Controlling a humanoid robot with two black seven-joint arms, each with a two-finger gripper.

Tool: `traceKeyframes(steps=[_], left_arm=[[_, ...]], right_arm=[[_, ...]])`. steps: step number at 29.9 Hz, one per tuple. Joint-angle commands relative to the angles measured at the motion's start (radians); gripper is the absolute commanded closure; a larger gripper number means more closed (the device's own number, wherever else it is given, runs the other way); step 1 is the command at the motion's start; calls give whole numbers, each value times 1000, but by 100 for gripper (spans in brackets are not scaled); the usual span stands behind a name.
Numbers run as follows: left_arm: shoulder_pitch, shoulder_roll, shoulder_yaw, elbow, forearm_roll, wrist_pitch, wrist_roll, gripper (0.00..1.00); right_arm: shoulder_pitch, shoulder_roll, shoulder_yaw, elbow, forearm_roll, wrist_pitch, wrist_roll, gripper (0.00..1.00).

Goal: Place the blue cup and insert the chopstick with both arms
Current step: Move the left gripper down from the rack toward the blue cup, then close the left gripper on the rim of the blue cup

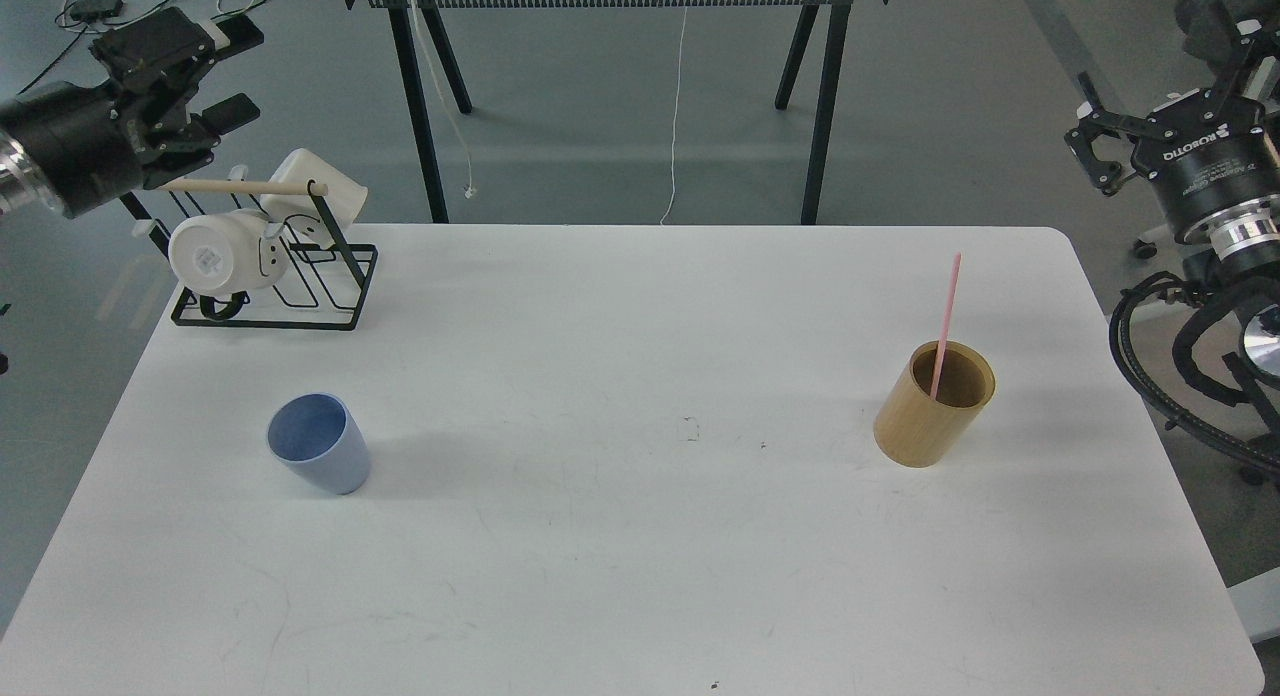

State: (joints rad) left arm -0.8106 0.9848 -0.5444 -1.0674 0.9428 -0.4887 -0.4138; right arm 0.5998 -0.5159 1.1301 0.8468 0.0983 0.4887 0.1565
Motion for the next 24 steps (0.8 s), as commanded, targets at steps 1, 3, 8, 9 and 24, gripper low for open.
traceKeyframes(steps=[1, 3, 8, 9, 24], left_arm=[[25, 66, 15, -97, 175, 0, 1, 7], [42, 93, 38, -146, 291, 0, 1, 8], [71, 123, 75, -239, 508, 8, -2, 9], [86, 123, 86, -238, 528, 31, -2, 9], [200, 65, 216, -122, 988, 288, 6, 23]], right_arm=[[0, -6, 0, 0, 0, 0, 0, 1], [0, -10, 0, 0, 0, 0, 0, 1], [0, -13, -1, 0, -2, 0, 0, 1], [1, -13, -3, -2, -3, 0, -2, 1], [6, -24, -3, 14, -2, 0, -2, 1]])
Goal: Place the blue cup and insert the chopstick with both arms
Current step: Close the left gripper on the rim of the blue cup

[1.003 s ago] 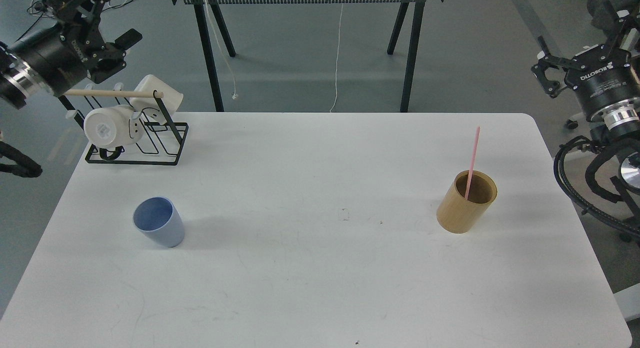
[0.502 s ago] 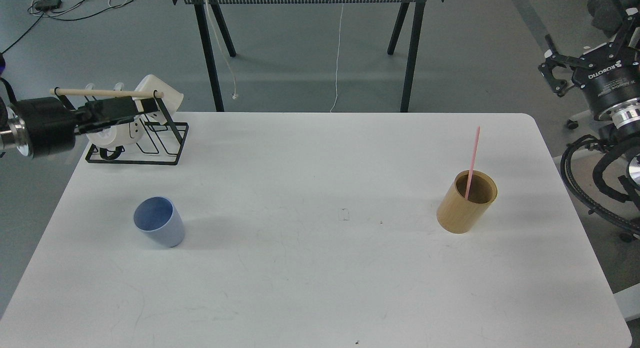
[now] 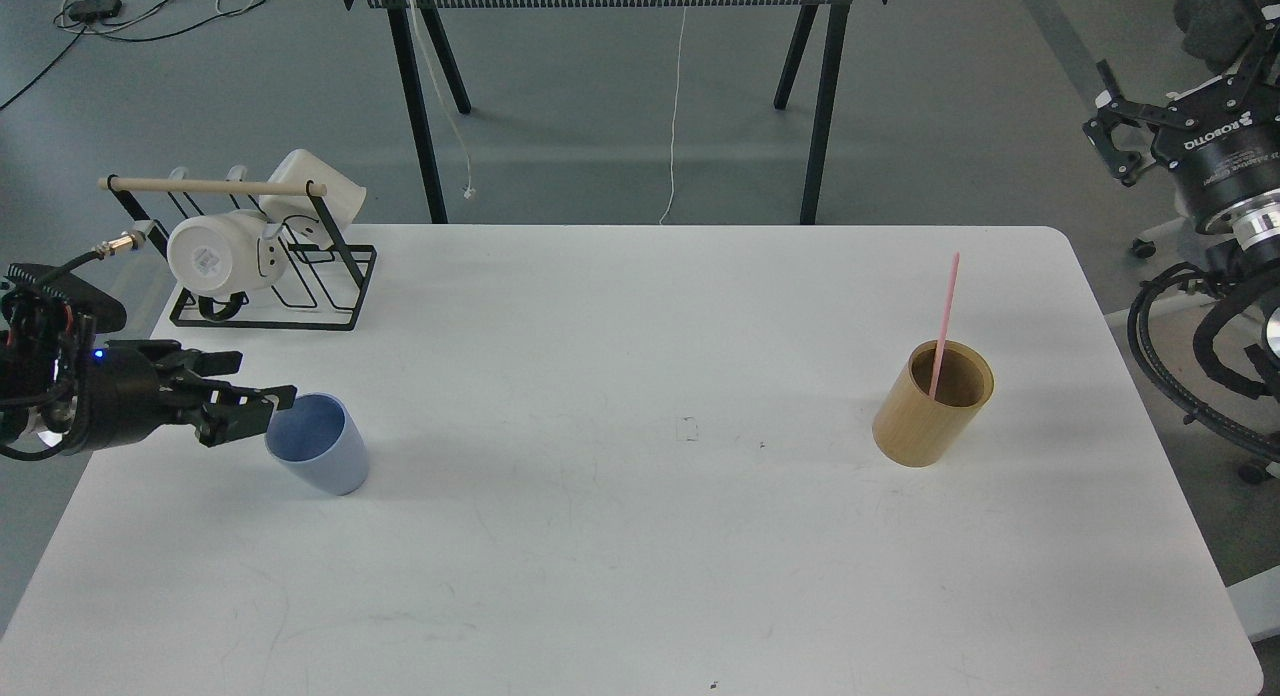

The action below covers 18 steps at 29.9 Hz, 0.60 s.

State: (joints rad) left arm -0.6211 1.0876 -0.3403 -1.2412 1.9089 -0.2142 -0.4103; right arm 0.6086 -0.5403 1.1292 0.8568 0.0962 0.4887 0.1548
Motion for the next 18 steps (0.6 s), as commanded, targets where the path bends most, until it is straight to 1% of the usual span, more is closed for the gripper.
traceKeyframes(steps=[1, 5, 6, 9, 10, 11, 13, 15, 18], left_arm=[[12, -57, 12, 74, 39, 16, 1, 25], [12, -118, 20, 163, 114, 45, -2, 41], [12, -124, 23, 170, 114, 53, -4, 46], [14, -127, 24, 174, 114, 55, -5, 55], [14, -130, 24, 174, 116, 55, -5, 61], [15, -133, 24, 174, 116, 52, -7, 70], [17, -146, 23, 175, 114, 41, -9, 85], [15, -156, 23, 174, 113, 39, -12, 87], [17, -158, 24, 167, 114, 38, -36, 92]], right_arm=[[-3, 0, -2, 4, -1, 0, 0, 1], [-3, 0, 0, 4, -1, 0, 0, 1], [-3, 0, 0, 4, -1, 0, 0, 1], [-3, 0, 0, 2, -1, 0, 0, 1], [-3, 0, 0, 2, -1, 0, 0, 1], [-3, 0, 0, 2, -1, 0, 0, 1], [-3, 0, 0, 2, -1, 0, 0, 1], [-3, 2, 0, 2, -1, 0, 0, 1], [-3, 0, 0, 2, -1, 0, 0, 1]])
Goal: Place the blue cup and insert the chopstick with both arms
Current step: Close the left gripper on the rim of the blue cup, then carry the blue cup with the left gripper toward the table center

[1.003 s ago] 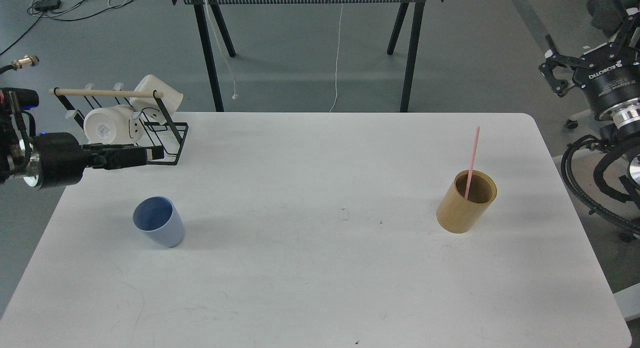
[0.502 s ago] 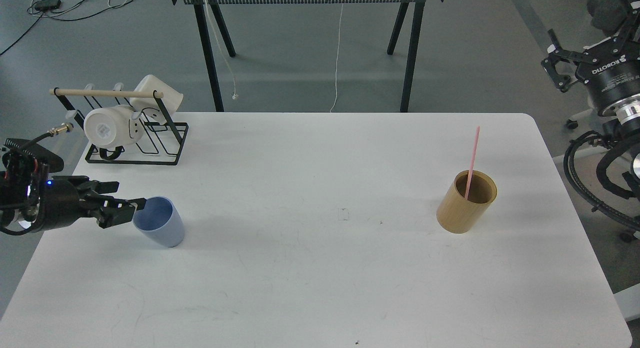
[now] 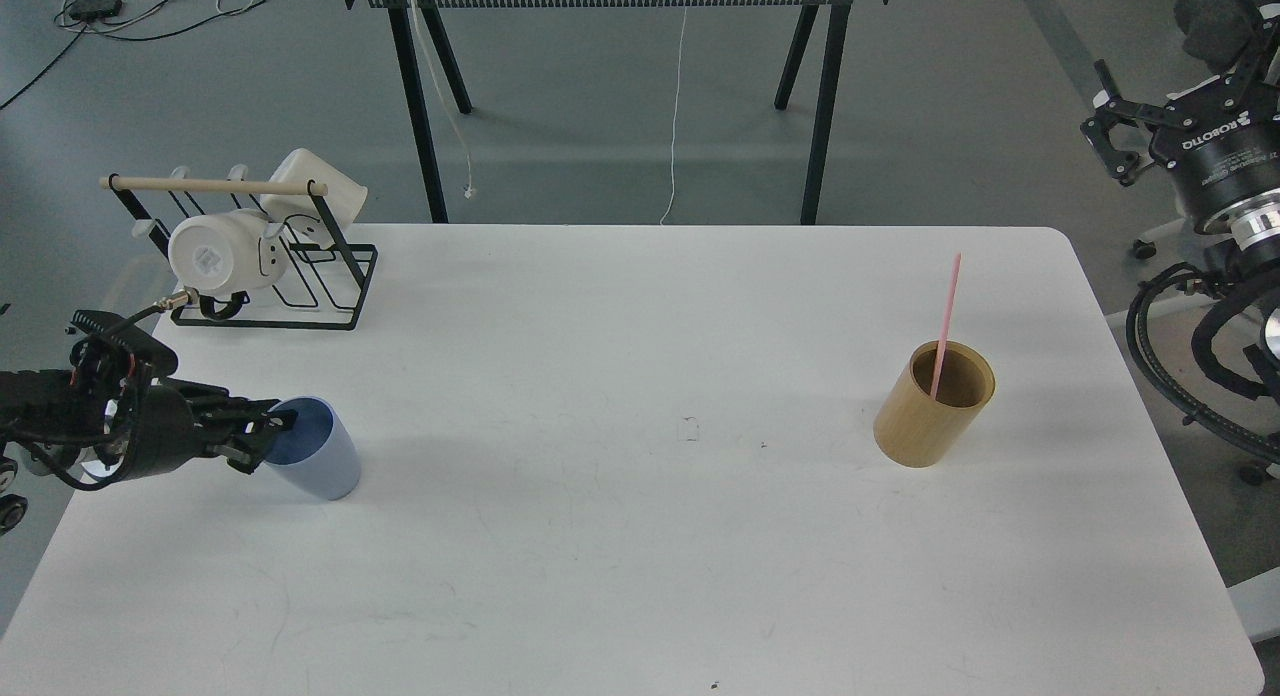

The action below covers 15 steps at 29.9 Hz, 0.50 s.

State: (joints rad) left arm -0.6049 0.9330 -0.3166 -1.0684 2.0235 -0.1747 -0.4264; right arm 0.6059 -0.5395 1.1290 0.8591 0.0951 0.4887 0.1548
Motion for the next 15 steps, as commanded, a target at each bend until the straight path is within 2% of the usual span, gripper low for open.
traceKeyframes(steps=[1, 3, 6, 8, 15], left_arm=[[1, -3, 1, -7, 0, -2, -32, 94], [-6, -3, -1, -15, 0, -2, -61, 96], [-18, 6, -2, -44, 0, -9, -62, 97], [-50, 12, -10, -71, 0, -45, -62, 97], [-262, -14, -7, -231, 4, -301, -62, 97]], right_arm=[[0, 0, 0, 0, 0, 0, 0, 1], [0, 0, 0, -2, 0, 0, 0, 1], [0, 0, 0, -2, 0, 0, 0, 1], [0, 0, 0, 1, 0, 0, 0, 1], [89, -4, -12, -9, -6, 0, -1, 1]])
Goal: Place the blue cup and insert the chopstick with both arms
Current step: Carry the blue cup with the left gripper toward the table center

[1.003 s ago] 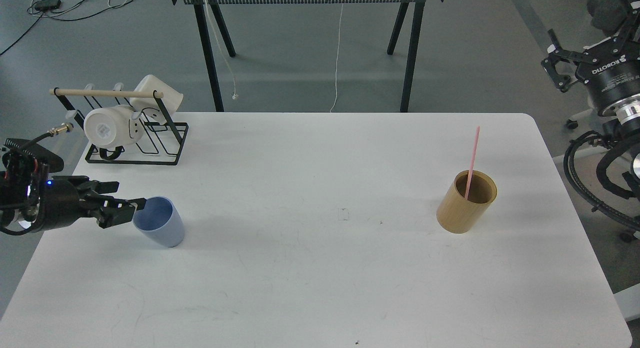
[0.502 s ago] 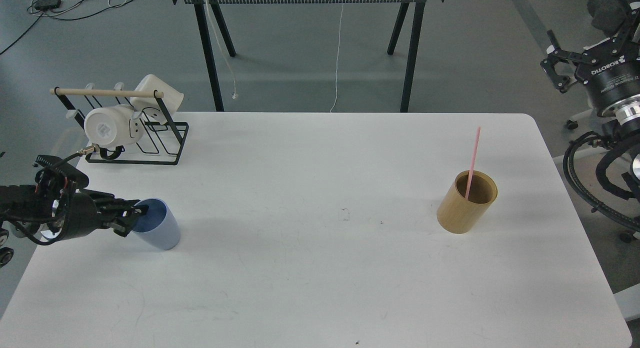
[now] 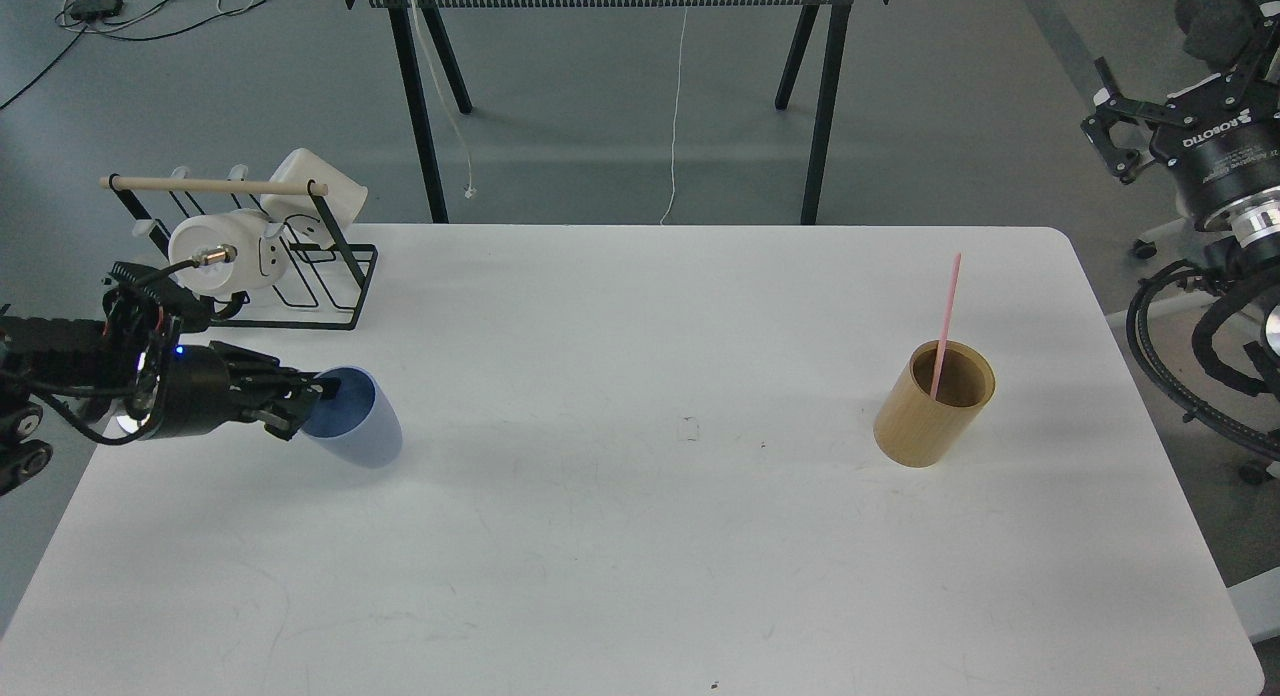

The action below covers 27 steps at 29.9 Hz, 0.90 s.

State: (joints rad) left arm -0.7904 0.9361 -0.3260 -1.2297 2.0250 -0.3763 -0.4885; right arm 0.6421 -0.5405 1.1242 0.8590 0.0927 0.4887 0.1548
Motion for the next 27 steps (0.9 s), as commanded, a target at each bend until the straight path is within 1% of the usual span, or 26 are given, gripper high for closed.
traceKeyframes(steps=[1, 3, 4, 7, 8, 10, 12, 15, 19, 23, 27], left_arm=[[-108, -39, 4, -80, 3, -112, 2, 97], [-170, -126, 8, -79, 4, -112, 40, 97], [-191, -172, 9, -74, 6, -112, 50, 97], [-211, -314, 9, -76, 91, -112, 64, 97], [-208, -365, 10, -76, 144, -112, 65, 97], [-201, -448, 12, -71, 157, -112, 65, 97], [-199, -520, 38, -54, 157, -112, 65, 97], [-202, -624, 114, -5, 157, -112, 68, 97], [-190, -678, 130, 36, 157, -112, 76, 96], [-129, -694, 133, 64, 157, -112, 103, 96], [-119, -721, 133, 108, 157, -112, 131, 95]], right_arm=[[74, -2, -9, -11, -4, 0, -3, 1], [105, -2, -11, -12, -4, 0, -6, 1], [113, -2, -12, -12, -4, 0, -8, 1], [133, -1, -15, -9, -4, -2, -9, 1], [139, -1, -15, -9, -5, -12, -9, 1], [148, -1, -15, -9, -5, -34, -9, 1], [156, -1, -15, -9, -5, -59, -9, 1], [157, -1, -15, -3, -5, -78, -9, 1], [156, -2, -15, -3, -5, -78, -9, 1], [153, -7, -15, 2, -5, -78, -9, 1], [145, -19, -15, 6, -4, -79, -9, 1]])
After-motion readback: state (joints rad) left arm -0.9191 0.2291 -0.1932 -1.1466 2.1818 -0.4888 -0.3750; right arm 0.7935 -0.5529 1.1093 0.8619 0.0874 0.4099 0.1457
